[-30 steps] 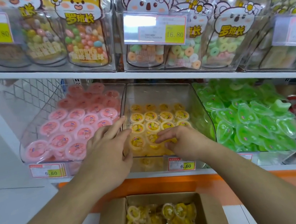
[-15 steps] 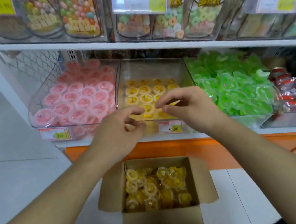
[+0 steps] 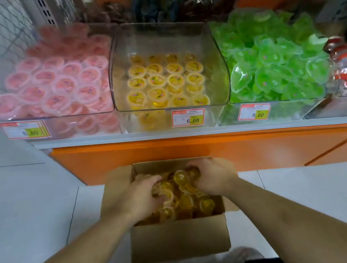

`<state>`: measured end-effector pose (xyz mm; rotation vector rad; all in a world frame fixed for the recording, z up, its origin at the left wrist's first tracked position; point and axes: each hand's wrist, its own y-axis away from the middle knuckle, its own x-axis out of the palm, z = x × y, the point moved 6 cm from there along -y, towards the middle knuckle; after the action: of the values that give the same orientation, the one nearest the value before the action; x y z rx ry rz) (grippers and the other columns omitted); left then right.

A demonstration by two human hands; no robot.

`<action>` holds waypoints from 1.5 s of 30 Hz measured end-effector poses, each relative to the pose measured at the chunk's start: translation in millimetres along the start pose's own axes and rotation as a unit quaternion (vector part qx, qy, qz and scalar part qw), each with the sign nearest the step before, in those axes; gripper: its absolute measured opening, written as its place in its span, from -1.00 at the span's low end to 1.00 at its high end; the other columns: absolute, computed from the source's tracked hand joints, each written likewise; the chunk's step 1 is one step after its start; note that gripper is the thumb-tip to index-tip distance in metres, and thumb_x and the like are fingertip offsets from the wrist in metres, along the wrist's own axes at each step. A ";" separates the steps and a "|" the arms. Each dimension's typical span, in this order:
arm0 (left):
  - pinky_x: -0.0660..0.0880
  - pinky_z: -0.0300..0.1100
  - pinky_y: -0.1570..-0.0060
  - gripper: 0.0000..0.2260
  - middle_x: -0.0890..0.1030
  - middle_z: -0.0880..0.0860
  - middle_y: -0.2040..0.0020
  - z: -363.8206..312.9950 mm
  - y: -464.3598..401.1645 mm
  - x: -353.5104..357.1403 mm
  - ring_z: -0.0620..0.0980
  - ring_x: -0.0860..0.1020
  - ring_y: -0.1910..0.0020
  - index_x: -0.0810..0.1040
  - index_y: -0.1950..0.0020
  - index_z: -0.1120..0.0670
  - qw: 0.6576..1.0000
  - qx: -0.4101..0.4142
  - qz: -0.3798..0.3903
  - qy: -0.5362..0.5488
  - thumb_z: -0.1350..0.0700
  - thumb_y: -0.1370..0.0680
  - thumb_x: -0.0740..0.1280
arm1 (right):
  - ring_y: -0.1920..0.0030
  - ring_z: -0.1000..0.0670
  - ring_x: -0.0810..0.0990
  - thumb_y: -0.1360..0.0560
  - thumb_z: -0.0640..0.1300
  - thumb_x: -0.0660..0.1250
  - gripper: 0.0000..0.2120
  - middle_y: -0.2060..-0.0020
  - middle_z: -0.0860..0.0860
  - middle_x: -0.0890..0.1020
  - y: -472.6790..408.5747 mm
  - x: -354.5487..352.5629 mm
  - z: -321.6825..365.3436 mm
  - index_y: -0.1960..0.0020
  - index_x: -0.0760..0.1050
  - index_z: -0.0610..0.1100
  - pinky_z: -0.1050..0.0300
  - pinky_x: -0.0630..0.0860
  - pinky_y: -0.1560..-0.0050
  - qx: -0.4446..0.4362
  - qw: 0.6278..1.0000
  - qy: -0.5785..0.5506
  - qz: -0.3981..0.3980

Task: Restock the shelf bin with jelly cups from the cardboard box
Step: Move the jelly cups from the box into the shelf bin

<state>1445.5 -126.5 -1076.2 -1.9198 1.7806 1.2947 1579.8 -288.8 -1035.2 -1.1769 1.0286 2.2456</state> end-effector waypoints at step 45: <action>0.51 -0.26 0.15 -0.75 0.65 -0.07 0.23 -97.3 18.6 -97.3 -0.17 0.58 0.23 0.67 0.11 0.04 0.963 0.074 -0.016 0.258 0.07 -0.35 0.69 | 0.33 -0.07 0.61 -0.56 -0.22 0.29 -0.85 0.26 -0.15 0.63 49.2 -83.1 42.2 0.03 0.65 -0.13 0.03 0.54 0.33 0.035 0.893 -0.447 -0.041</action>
<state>1483.9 -129.4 -942.8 -2.3309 1.9858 0.6552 1573.1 -289.7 -930.0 -0.0632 0.6338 2.2465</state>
